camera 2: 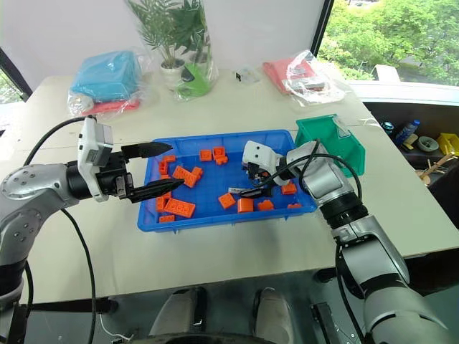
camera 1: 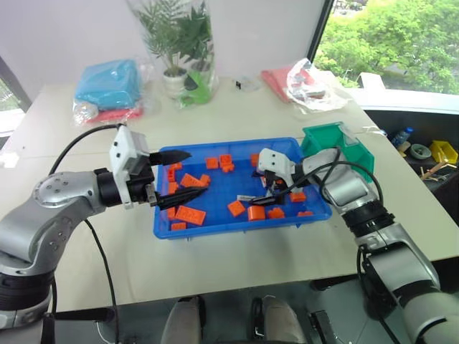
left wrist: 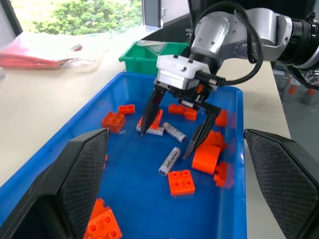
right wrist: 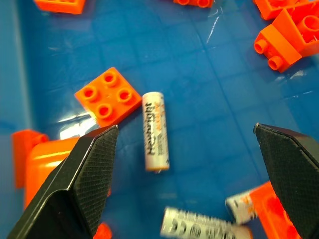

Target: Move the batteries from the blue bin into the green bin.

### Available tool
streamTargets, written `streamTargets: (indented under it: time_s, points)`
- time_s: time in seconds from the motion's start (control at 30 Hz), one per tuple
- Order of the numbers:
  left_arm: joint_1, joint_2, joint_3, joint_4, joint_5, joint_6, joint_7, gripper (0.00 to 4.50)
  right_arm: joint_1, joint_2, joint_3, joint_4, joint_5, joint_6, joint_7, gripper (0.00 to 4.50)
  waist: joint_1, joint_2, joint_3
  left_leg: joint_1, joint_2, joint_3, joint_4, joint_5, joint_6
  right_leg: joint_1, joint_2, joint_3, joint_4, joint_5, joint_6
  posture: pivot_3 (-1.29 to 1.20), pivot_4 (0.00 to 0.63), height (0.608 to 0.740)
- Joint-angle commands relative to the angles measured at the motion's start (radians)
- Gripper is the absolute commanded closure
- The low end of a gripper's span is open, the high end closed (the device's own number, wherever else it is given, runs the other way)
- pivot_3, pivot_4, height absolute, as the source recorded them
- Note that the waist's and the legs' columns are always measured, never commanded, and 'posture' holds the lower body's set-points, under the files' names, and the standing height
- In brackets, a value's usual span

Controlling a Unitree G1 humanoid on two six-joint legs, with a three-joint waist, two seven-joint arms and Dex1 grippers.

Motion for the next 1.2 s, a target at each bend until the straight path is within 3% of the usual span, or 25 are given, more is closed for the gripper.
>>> streamTargets:
  time_s: [0.03, 0.17, 0.23, 0.3, 0.5, 0.77, 0.93, 1.2]
  points:
    - [-0.017, -0.001, -0.002, -0.016, -0.001, -0.016, -0.006, 0.00, -0.003, 0.000, 0.024, 0.020, -0.031, -0.052, -0.014, 0.04, 0.003, 0.000, 0.000, 0.000, 0.000, 0.000, 0.000, 0.000, 0.000, 0.000, 0.000, 0.000, 0.000, 0.000, 0.000, 0.00, 0.150, 0.672]
    - [-0.021, -0.001, -0.001, -0.018, -0.001, -0.014, -0.007, 0.00, -0.001, -0.010, 0.042, 0.044, -0.061, -0.115, -0.012, 0.04, 0.012, 0.000, 0.000, 0.000, 0.000, 0.000, 0.000, 0.000, 0.000, -0.001, 0.000, 0.000, 0.000, -0.001, -0.001, 0.00, 0.150, 0.672]
    - [-0.022, -0.001, -0.001, -0.019, -0.002, -0.014, -0.006, 0.00, -0.004, -0.013, 0.047, 0.050, -0.067, -0.132, -0.005, 0.58, 0.014, 0.000, 0.000, 0.000, 0.000, 0.000, 0.000, 0.000, 0.000, -0.001, 0.000, 0.000, 0.000, -0.001, -0.001, 0.00, 0.150, 0.672]
    - [-0.024, -0.001, 0.000, -0.019, -0.002, -0.014, -0.006, 0.00, -0.009, -0.013, 0.049, 0.053, -0.067, -0.139, 0.004, 1.39, 0.015, 0.000, 0.000, 0.000, 0.000, 0.000, 0.000, 0.000, 0.000, 0.000, 0.000, 0.000, 0.000, 0.000, -0.001, 0.00, 0.150, 0.672]
    - [-0.027, -0.008, -0.005, -0.017, 0.007, -0.021, -0.002, 0.00, -0.033, 0.012, 0.026, 0.053, -0.039, -0.106, 0.017, 4.49, 0.016, 0.000, 0.000, 0.000, 0.000, 0.000, 0.001, 0.000, 0.000, 0.000, 0.000, 0.000, 0.000, 0.000, -0.001, 0.00, 0.150, 0.672]
    - [-0.023, -0.023, -0.028, -0.028, 0.006, -0.027, -0.015, 0.00, -0.010, 0.017, -0.118, -0.108, 0.077, 0.141, -0.065, 4.47, 0.018, 0.001, 0.001, -0.001, 0.000, 0.000, 0.001, 0.000, 0.000, 0.001, 0.000, 0.000, 0.000, 0.001, -0.002, 0.00, 0.150, 0.672]
    - [-0.032, -0.034, -0.056, -0.018, 0.005, -0.031, -0.035, 0.00, 0.035, -0.073, -0.380, -0.257, 0.137, 0.334, -0.258, 4.47, 0.025, 0.001, 0.001, -0.001, 0.000, 0.000, 0.001, 0.000, 0.000, 0.000, 0.000, 0.000, 0.000, 0.001, -0.003, 0.00, 0.150, 0.672]
    - [-0.063, -0.057, -0.100, 0.027, 0.030, -0.058, -0.064, 0.00, 0.129, -0.241, -0.567, -0.202, 0.128, 0.363, -0.451, 4.47, 0.043, 0.002, 0.001, -0.001, 0.000, 0.001, 0.002, -0.002, -0.002, 0.000, 0.000, 0.000, -0.002, -0.002, -0.003, 0.00, 0.150, 0.672]
